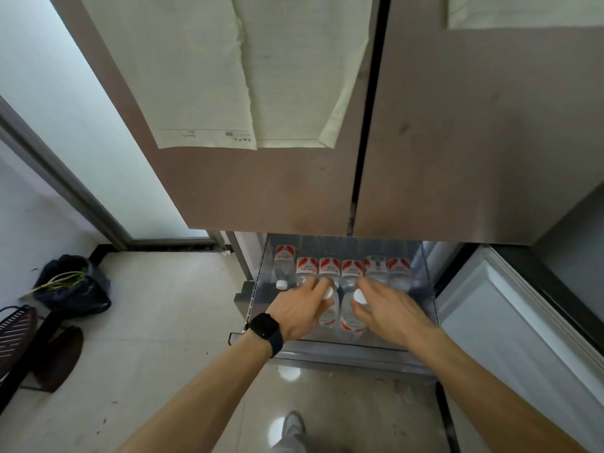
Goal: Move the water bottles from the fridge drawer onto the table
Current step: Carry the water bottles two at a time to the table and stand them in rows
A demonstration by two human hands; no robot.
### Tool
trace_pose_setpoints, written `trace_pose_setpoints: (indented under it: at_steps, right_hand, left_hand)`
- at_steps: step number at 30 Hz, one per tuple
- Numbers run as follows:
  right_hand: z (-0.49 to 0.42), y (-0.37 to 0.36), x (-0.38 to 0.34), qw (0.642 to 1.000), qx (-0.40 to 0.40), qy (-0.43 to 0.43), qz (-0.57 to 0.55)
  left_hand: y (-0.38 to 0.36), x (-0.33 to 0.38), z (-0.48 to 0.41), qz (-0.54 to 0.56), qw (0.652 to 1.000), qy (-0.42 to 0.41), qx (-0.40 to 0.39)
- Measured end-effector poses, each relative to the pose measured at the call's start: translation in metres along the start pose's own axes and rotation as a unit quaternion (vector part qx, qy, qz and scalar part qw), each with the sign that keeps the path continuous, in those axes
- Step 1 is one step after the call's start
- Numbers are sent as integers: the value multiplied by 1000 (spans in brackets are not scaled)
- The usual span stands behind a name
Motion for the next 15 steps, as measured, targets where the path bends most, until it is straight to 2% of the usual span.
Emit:
trace_pose_setpoints:
  at_steps: [6, 11, 15]
  right_hand:
    - [8, -19, -2, 991, 54, -56, -105]
    - [22, -40, 13, 970, 53, -147, -183]
    - [31, -57, 23, 957, 48, -171, -229]
  left_hand:
    - [-5, -6, -7, 32, 999, 6, 19]
    - [-8, -12, -8, 127, 989, 80, 16]
    - [-24, -24, -4, 210, 970, 123, 7]
Point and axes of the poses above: each hand's wrist, its own z-axis away from the middle knuckle, its own y-axis out of the back of the hand, x = y × z, the point moved 2 cm from there along -z, towards the middle knuckle, and after that the axes turned 9 degrees about y, right-handed, at the moved point
